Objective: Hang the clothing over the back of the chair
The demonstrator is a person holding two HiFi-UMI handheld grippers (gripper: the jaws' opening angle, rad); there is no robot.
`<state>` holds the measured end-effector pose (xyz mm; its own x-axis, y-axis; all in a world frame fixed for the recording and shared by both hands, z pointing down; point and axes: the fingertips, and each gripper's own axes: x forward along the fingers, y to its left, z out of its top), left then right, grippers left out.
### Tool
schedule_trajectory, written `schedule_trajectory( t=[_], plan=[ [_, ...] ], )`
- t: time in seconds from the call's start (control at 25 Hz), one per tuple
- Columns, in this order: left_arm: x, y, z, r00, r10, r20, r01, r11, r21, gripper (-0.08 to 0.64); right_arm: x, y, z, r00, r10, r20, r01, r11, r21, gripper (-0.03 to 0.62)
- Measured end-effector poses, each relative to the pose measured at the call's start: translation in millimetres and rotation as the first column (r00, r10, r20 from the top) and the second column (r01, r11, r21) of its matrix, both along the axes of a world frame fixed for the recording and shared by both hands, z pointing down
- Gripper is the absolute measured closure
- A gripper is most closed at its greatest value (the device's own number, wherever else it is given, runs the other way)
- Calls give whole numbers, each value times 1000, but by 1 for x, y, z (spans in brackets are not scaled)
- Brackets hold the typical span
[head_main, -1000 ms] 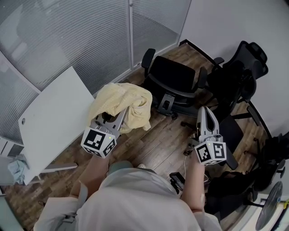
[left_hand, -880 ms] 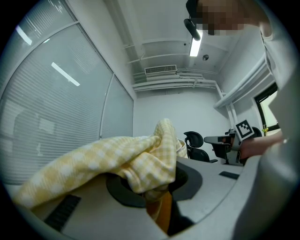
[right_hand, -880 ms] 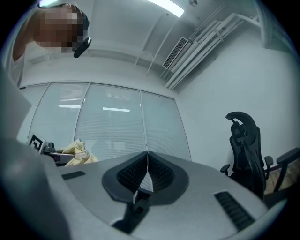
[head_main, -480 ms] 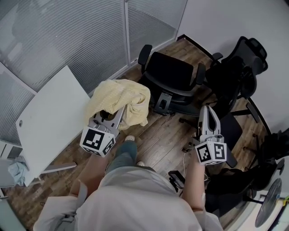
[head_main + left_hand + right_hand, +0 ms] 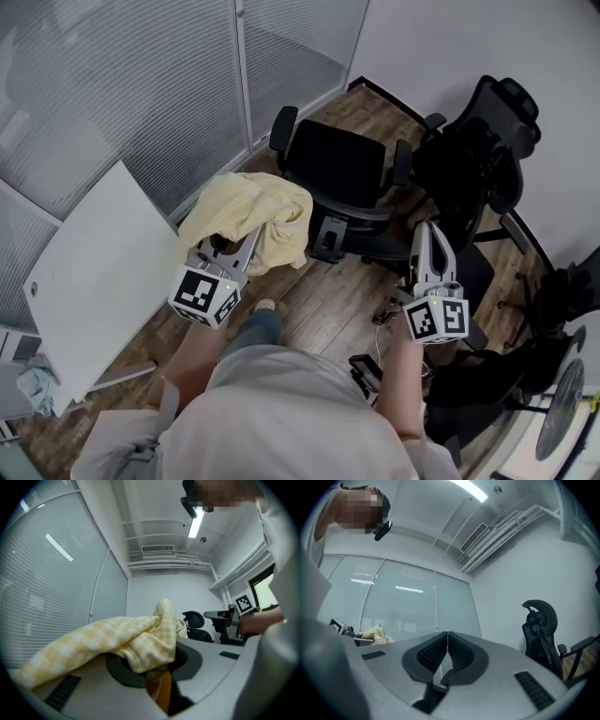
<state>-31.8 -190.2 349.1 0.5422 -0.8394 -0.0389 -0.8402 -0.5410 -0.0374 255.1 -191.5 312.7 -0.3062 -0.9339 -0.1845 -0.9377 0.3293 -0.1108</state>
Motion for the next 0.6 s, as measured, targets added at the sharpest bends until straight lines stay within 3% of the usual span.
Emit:
schedule_trajectory(
  t=[0.6],
  plan=[
    [4,-82,-4,989,146,14,-146,989,13,477,-11,-54,-16,995,97,1,-97,995,29,571]
  ],
)
